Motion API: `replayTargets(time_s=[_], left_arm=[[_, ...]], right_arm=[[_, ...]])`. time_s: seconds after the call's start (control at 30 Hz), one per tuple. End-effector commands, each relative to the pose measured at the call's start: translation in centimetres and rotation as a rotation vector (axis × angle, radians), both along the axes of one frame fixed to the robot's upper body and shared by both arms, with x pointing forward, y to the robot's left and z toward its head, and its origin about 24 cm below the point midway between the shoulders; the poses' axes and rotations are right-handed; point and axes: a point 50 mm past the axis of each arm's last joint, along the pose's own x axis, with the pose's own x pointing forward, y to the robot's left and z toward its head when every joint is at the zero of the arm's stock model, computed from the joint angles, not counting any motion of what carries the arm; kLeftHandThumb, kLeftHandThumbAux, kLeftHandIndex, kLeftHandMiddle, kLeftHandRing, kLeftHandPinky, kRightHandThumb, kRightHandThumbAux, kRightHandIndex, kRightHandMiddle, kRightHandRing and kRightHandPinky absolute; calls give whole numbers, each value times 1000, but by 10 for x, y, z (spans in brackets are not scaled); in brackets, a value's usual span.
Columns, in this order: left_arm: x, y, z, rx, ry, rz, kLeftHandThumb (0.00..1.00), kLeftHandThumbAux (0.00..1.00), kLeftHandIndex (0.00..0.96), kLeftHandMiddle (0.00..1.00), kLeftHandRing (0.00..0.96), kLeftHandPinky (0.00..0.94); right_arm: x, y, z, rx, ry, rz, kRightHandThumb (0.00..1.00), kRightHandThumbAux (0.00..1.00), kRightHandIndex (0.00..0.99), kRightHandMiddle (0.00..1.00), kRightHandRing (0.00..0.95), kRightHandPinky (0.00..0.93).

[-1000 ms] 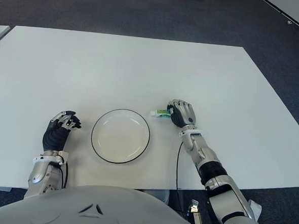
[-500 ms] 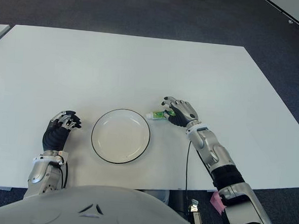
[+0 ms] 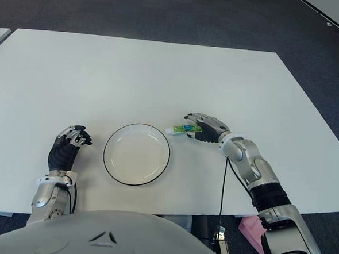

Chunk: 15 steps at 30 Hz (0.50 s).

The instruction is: Put the toothpaste on the table into the plate.

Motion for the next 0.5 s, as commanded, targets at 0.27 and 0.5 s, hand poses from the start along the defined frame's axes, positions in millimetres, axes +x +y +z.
replayTargets(time_s=[0.27,0.5], left_arm=[[-6,-2,-8,1,62,1,710,719,434,560,561,550],[-7,-1,-8,-6,58,-4,711,719,435,570,563,540]], right_arm=[[7,-5,3,-17,32,76,466,208,0,0,0,0],[7,-5,0,-23,43,119,463,207,0,0,0,0]])
